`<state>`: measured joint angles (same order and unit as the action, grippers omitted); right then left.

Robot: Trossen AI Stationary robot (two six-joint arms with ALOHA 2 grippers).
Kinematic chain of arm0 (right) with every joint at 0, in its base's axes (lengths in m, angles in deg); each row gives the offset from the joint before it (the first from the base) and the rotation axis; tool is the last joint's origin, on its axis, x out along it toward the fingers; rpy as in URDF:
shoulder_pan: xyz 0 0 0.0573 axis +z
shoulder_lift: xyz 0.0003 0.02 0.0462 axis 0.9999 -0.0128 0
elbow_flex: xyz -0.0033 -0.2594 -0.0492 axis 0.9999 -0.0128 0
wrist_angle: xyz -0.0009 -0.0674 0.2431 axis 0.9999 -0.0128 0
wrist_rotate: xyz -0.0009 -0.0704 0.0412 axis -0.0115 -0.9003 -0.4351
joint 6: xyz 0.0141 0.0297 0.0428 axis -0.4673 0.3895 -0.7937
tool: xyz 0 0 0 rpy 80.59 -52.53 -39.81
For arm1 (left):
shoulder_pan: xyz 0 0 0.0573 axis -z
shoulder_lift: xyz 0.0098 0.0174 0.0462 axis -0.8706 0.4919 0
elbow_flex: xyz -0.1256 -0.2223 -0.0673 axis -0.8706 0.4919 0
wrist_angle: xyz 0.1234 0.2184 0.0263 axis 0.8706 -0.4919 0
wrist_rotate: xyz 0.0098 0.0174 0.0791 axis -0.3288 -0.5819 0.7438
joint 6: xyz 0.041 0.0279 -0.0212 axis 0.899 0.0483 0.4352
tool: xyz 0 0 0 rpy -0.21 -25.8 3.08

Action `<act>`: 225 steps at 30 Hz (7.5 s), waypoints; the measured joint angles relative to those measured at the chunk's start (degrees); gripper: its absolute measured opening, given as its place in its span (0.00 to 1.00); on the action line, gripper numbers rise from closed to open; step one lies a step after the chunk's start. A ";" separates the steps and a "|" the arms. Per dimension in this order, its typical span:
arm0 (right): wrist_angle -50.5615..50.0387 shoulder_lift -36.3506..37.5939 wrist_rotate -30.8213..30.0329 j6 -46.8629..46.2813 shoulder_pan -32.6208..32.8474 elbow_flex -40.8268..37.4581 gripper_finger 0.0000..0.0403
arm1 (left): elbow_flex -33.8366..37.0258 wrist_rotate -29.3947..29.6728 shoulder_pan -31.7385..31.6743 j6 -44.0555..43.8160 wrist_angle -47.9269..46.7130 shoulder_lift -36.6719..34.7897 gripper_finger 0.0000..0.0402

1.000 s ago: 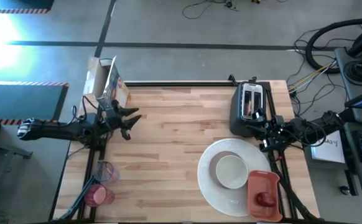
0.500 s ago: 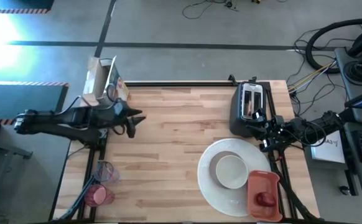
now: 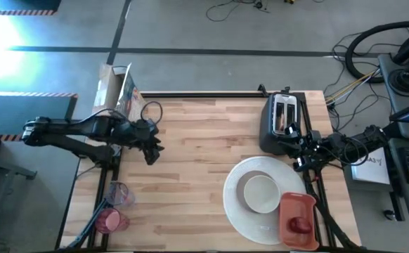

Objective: Arrange a breakfast setting
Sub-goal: Move the blue glass with an orange spoon to the top of the table, then move the red cup of grain rice to the top of the table

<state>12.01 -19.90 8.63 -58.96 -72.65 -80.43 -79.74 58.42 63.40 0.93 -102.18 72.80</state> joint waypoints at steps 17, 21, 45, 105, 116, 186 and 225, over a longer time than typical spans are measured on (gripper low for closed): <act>0.00 0.02 0.00 -0.02 0.01 0.00 0.24 | -1.01 -5.32 16.59 -20.28 -2.66 5.21 0.53; 0.00 0.00 0.00 -0.01 -0.02 0.00 0.24 | -4.71 -5.67 19.66 -19.70 -2.63 7.44 0.54; -0.01 0.01 0.00 -0.01 -0.02 0.00 0.24 | -29.78 -7.04 42.39 -49.44 -35.47 28.07 0.49; -0.02 0.02 0.00 -0.02 -0.01 0.00 0.24 | -10.87 -14.59 47.28 -53.88 -25.54 31.06 0.08; -0.02 0.00 0.00 -0.02 -0.02 0.00 0.24 | -13.19 -14.13 43.83 -43.13 -23.00 31.08 0.00; -0.11 0.01 0.00 -0.02 -0.02 0.00 0.24 | -65.51 -2.03 -26.91 65.67 -29.50 70.32 0.00; -0.25 0.00 0.00 -0.02 0.00 0.00 0.24 | -70.78 1.40 -9.41 33.72 -37.54 59.35 0.08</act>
<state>11.76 -19.90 8.63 -58.98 -72.66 -80.43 -150.53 59.82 53.99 34.64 -139.72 132.16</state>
